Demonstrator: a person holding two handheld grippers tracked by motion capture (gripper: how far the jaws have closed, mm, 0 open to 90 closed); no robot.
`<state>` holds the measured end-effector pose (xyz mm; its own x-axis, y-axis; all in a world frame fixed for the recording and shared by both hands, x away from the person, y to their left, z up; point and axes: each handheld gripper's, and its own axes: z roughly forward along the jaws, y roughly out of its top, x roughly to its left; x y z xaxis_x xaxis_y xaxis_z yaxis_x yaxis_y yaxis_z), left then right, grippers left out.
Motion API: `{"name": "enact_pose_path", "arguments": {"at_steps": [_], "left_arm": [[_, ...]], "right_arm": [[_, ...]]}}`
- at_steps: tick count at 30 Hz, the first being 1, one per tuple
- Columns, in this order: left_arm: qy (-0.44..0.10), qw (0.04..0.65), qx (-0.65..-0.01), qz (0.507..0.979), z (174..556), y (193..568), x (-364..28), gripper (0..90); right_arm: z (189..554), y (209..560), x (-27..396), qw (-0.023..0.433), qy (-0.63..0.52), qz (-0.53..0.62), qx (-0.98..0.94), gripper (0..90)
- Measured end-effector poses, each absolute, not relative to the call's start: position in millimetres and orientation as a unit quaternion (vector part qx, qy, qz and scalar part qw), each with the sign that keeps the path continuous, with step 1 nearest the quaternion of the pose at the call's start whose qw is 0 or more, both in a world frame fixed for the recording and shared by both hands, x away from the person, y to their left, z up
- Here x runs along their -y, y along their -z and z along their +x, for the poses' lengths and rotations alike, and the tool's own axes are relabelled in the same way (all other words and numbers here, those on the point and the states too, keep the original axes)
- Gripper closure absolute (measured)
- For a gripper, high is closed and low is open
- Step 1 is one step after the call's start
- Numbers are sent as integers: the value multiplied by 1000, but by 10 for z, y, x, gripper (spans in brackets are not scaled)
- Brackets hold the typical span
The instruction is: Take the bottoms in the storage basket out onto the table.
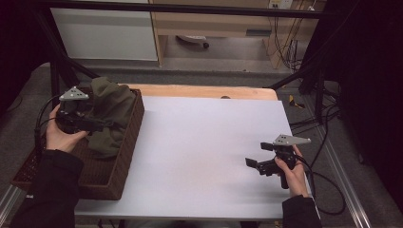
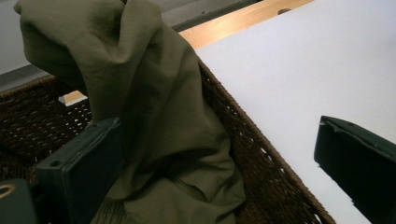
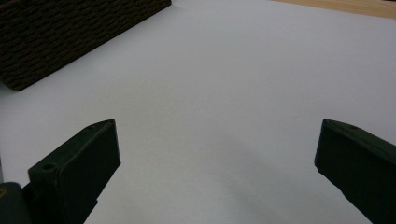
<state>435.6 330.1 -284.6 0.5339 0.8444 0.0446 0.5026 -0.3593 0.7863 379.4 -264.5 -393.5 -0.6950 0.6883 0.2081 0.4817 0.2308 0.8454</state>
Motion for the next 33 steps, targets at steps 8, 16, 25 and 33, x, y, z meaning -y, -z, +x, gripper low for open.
{"name": "enact_pose_path", "arguments": {"at_steps": [8, 16, 25, 33], "left_arm": [[-226, 375, -438, 785, 4482, 2907, -3343, 30], [-234, 353, -453, 785, 4621, 2984, -3399, 32], [-240, 339, -465, 782, 4772, 3068, -3435, 38], [-237, 330, -476, 780, 4892, 3144, -3450, 50]], "right_arm": [[3794, 3932, 2650, 106, -494, 375, -777, 7], [3795, 3937, 2644, 104, -493, 375, -778, 7], [3795, 3938, 2643, 105, -492, 375, -779, 7], [3794, 3937, 2645, 104, -491, 376, -779, 7]]}}
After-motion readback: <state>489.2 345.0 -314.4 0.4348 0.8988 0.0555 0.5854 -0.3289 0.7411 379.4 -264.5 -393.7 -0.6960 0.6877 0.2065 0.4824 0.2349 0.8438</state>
